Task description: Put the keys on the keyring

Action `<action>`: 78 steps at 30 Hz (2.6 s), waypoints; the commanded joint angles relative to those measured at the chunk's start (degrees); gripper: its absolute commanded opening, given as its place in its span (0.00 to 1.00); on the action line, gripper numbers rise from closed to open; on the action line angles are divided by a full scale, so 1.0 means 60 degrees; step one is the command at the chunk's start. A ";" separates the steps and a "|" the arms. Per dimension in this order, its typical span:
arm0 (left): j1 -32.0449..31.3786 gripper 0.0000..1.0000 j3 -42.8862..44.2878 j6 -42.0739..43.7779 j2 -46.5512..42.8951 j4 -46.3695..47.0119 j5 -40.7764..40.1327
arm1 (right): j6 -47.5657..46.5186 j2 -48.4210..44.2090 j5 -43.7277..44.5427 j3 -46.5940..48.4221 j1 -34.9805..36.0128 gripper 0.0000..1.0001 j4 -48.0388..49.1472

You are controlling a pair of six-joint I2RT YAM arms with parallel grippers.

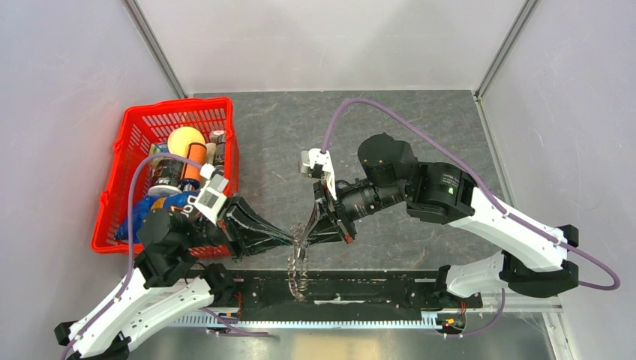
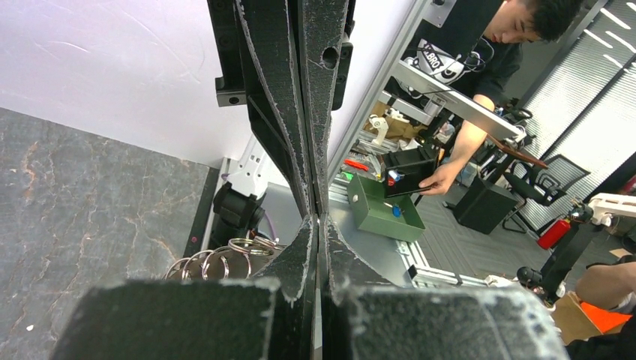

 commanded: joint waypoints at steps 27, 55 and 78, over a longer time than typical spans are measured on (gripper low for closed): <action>-0.0035 0.02 0.0035 -0.0081 -0.0249 0.0912 -0.1148 | 0.0502 -0.0787 0.0190 -0.1155 0.0084 0.25 0.1724; -0.0035 0.02 -0.0089 -0.0051 -0.0415 0.0992 -0.1370 | 0.0517 -0.0476 0.0636 -0.0784 0.0083 0.30 0.2265; -0.0032 0.07 -0.0015 -0.0545 0.0160 0.0542 -0.0339 | -0.0098 -0.0244 0.0389 -0.0008 0.0128 0.00 0.0899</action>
